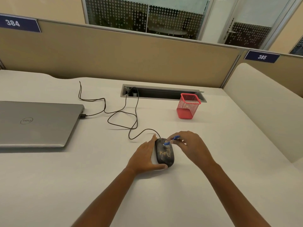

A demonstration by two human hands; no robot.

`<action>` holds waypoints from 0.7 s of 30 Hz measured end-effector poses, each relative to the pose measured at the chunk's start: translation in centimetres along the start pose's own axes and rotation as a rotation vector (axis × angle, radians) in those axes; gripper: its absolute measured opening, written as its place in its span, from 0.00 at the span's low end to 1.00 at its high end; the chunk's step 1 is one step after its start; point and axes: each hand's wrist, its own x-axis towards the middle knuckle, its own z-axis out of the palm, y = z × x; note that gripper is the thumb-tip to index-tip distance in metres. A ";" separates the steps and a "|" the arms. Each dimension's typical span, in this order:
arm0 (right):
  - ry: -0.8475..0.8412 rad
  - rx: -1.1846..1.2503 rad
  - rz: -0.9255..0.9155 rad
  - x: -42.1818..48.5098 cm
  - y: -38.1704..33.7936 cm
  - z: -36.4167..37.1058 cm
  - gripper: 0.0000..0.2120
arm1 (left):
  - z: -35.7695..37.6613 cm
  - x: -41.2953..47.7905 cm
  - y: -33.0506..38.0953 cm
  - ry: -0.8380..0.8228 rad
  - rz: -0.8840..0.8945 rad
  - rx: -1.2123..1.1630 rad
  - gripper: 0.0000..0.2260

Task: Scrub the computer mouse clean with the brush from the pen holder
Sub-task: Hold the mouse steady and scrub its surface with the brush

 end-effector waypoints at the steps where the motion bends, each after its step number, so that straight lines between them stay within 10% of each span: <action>1: 0.034 0.023 -0.003 -0.6 0.0 0.4 0.08 | 0.0 0.0 0.0 0.003 0.002 -0.001 0.54; 9: 0.080 -0.257 -0.408 -6.4 0.8 2.0 0.13 | -0.1 -0.2 0.3 0.019 0.010 0.002 0.55; 21: 0.153 -0.256 -0.458 -8.3 1.6 3.0 0.17 | -0.1 -0.3 0.4 0.000 0.006 0.039 0.54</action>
